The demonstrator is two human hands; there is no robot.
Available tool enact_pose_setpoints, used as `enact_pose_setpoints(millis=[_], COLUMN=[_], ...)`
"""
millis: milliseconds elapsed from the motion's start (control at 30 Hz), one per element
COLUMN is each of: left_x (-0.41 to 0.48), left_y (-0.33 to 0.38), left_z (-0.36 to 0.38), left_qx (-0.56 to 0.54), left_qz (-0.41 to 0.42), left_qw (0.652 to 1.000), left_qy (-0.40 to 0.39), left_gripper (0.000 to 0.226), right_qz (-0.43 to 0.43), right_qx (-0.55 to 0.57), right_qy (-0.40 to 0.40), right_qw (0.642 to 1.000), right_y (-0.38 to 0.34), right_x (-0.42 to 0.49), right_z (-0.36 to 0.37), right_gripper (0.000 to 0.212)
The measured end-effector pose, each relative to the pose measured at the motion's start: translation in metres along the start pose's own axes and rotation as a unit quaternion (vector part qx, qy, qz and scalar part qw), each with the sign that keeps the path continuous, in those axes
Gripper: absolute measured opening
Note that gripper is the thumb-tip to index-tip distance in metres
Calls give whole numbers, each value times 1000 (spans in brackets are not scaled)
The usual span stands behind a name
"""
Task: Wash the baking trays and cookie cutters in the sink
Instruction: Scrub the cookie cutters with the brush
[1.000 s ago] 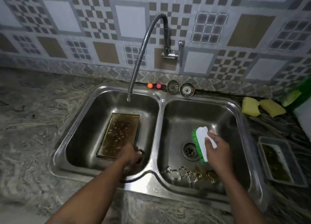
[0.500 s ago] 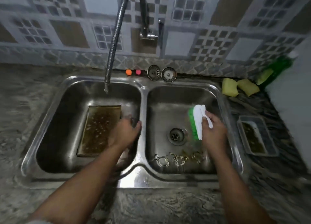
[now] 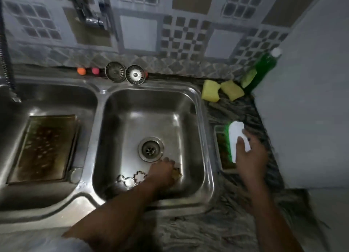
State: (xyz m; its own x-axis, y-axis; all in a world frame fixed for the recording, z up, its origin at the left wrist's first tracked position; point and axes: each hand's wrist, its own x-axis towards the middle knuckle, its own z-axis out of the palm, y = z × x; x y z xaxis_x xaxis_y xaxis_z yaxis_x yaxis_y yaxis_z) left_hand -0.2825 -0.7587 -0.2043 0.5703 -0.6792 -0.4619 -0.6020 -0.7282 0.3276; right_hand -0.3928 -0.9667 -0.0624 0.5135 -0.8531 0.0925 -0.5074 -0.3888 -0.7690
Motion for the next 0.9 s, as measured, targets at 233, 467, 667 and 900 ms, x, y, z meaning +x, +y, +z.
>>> enact_pose_setpoints(millis=[233, 467, 667, 900], left_x=[31, 39, 24, 6], left_y=[53, 54, 54, 40], left_z=[38, 41, -8, -64], left_qx=[-13, -152, -562, -601], left_qz=[-76, -94, -133, -10], left_qw=[996, 984, 806, 783], left_qy=[-33, -5, 131, 161], left_gripper=[45, 37, 26, 42], right_qz=[-11, 1, -39, -121], right_qx=[-23, -16, 92, 66], right_qy=[-120, -132, -84, -285], right_qw=[993, 991, 991, 948], right_y=[57, 72, 34, -18], right_x=[14, 24, 31, 34], right_z=[-8, -12, -20, 49], right_gripper=[35, 34, 20, 22])
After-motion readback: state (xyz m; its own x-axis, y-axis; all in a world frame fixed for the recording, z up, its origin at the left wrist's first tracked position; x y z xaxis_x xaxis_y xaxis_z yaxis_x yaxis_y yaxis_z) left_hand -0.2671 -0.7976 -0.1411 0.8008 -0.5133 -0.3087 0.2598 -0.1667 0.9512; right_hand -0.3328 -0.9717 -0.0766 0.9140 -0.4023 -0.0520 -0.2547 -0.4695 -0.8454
